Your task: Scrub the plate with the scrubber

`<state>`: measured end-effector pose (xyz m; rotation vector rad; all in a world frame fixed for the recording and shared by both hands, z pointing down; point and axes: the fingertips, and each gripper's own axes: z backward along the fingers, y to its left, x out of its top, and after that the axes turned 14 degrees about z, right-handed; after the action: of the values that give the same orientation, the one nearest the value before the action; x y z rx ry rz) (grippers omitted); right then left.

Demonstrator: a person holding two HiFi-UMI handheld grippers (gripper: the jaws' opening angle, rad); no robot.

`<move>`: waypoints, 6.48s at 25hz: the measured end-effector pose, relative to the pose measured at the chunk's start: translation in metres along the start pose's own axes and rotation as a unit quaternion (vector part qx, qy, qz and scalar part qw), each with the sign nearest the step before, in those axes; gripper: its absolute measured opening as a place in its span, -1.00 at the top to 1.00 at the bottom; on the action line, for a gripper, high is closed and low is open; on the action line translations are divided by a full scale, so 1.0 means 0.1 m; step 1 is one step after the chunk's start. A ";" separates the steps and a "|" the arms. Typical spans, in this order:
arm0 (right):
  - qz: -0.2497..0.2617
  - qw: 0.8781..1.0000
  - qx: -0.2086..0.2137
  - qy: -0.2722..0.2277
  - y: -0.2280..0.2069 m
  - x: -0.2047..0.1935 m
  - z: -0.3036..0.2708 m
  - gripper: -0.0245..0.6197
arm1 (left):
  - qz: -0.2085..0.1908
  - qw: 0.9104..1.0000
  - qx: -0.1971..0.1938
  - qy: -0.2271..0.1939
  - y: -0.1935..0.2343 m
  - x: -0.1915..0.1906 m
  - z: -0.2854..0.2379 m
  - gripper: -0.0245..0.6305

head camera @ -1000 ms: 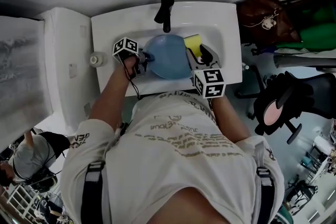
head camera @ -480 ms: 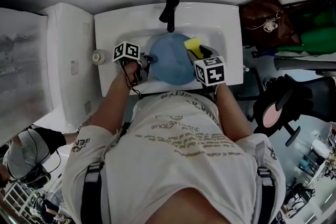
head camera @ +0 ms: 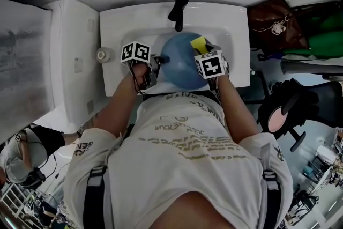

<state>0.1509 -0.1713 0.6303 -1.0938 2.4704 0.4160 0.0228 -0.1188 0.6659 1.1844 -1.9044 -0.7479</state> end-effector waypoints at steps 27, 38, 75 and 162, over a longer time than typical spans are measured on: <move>0.134 0.988 0.064 -0.044 0.73 0.64 -0.10 0.33 | -0.109 0.994 -0.013 -0.009 -0.25 -0.07 0.09 0.73; 0.132 0.990 0.039 -0.016 0.45 0.46 -0.15 0.30 | -0.119 0.993 -0.027 -0.004 -0.22 -0.11 0.17 0.71; 0.005 0.991 0.115 0.069 0.79 -0.27 -0.08 0.29 | -0.059 0.983 -0.087 -0.148 -0.16 0.33 0.55 0.68; -0.013 0.988 0.150 0.025 0.56 -0.13 -0.14 0.26 | -0.069 0.990 -0.104 -0.066 -0.08 -0.17 0.59 0.64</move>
<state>0.1135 -0.1325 0.6542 -1.0194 2.4565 0.0069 -0.0180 -0.1017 0.6233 1.1674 -1.8113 -1.0975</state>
